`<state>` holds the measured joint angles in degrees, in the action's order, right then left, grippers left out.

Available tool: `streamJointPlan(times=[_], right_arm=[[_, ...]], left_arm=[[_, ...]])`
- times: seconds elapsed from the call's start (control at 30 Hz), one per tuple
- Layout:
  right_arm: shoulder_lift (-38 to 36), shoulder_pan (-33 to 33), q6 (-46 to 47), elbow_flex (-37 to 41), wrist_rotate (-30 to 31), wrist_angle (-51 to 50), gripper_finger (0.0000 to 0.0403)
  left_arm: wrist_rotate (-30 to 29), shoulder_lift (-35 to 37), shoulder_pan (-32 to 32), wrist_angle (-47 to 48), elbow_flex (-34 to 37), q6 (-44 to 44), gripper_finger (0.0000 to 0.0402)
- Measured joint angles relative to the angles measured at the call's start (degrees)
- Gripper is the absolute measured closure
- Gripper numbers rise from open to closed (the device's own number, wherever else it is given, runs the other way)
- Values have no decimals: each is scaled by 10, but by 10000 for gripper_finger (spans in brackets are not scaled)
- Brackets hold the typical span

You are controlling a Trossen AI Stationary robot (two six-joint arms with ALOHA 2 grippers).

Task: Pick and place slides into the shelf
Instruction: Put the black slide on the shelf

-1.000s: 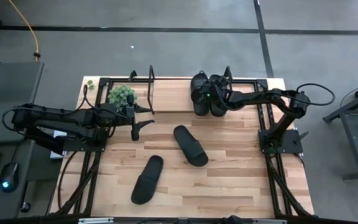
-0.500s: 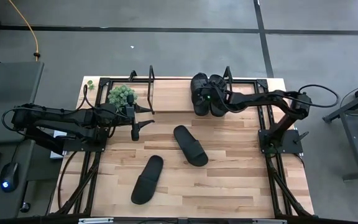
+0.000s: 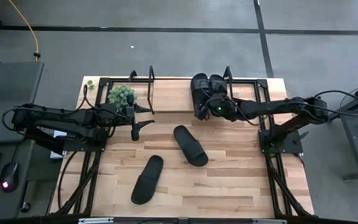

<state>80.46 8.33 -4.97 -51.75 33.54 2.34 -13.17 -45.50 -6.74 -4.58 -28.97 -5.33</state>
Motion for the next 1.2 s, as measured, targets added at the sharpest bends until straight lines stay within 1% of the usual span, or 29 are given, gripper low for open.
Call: streamJointPlan(times=[0.17,0.3,0.53,0.67,0.83,0.97,1.1,1.2], right_arm=[[-42,-52,0,0,0,0,194],[-60,-88,0,0,0,5,194],[-62,-139,1,0,0,24,194],[-62,-165,26,0,0,23,194],[-62,-198,63,0,0,22,194],[-62,-225,78,0,0,22,194],[-62,-248,89,0,0,26,194],[-62,-262,91,0,0,37,194]], left_arm=[[0,0,0,0,0,28,202],[0,0,0,0,0,68,202],[1,0,0,0,0,152,202],[6,0,0,0,0,207,202],[30,0,0,0,0,262,202],[62,0,0,0,0,295,202],[110,0,0,0,0,314,202],[156,0,0,-15,0,296,202]])
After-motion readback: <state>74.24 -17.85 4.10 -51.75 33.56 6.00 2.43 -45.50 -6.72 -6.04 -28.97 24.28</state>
